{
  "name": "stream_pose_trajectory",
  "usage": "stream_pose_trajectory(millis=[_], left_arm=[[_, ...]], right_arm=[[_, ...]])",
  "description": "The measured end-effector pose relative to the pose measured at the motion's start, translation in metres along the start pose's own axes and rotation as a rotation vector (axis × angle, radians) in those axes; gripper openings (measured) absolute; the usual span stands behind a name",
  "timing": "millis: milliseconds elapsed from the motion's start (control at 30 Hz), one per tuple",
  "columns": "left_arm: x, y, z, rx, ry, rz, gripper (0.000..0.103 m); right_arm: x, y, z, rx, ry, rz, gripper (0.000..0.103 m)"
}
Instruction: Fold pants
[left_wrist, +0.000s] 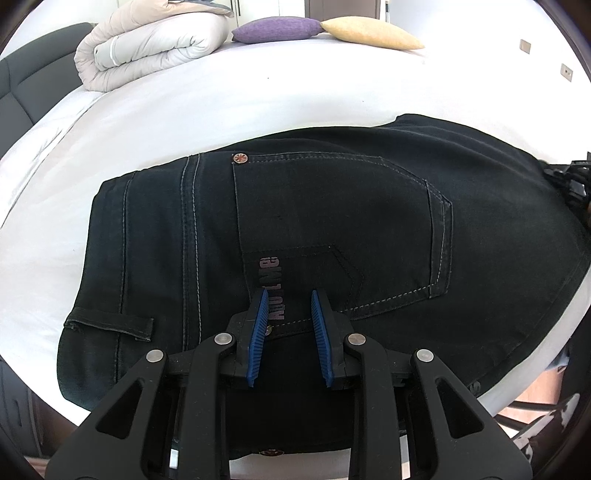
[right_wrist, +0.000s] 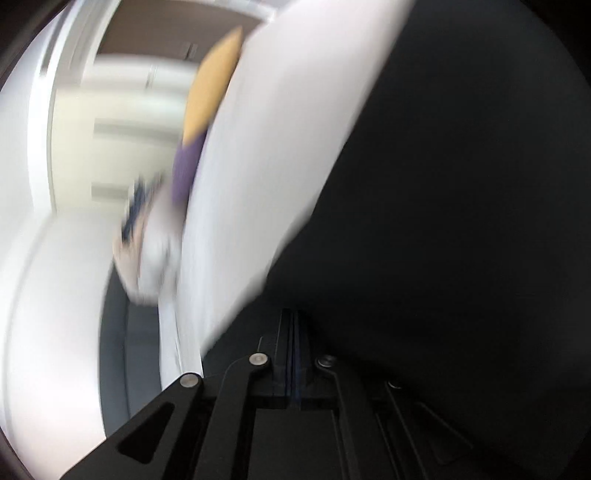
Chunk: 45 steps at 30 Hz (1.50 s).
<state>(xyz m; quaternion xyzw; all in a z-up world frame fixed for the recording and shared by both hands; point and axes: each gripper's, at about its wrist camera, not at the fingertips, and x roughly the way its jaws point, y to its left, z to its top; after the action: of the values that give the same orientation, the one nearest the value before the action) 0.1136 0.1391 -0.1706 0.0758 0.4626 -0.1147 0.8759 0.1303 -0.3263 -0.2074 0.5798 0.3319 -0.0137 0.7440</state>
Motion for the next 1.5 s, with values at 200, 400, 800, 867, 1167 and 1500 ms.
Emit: stream_pose_trajectory(millis=[200, 400, 800, 867, 1167, 1500], left_arm=[[-0.002, 0.003, -0.001, 0.002, -0.004, 0.002, 0.024], [-0.010, 0.006, -0.001, -0.020, -0.016, 0.000, 0.024], [0.005, -0.150, 0.090, -0.046, -0.009, -0.517, 0.024], [0.023, -0.177, 0.081, -0.007, 0.074, -0.518, 0.024], [0.006, -0.186, 0.016, 0.042, 0.018, -0.533, 0.023], [-0.037, -0.189, -0.024, 0.180, -0.062, -0.418, 0.024]], right_arm=[[-0.104, -0.044, 0.048, 0.076, -0.341, -0.060, 0.000], [-0.187, -0.057, 0.028, 0.109, -0.495, -0.139, 0.004], [-0.017, 0.034, -0.071, -0.203, 0.137, -0.120, 0.014], [-0.016, 0.022, -0.075, -0.236, 0.160, -0.159, 0.000], [-0.063, -0.012, -0.095, -0.245, 0.089, -0.123, 0.000], [-0.077, -0.003, -0.097, -0.297, 0.089, -0.194, 0.001]])
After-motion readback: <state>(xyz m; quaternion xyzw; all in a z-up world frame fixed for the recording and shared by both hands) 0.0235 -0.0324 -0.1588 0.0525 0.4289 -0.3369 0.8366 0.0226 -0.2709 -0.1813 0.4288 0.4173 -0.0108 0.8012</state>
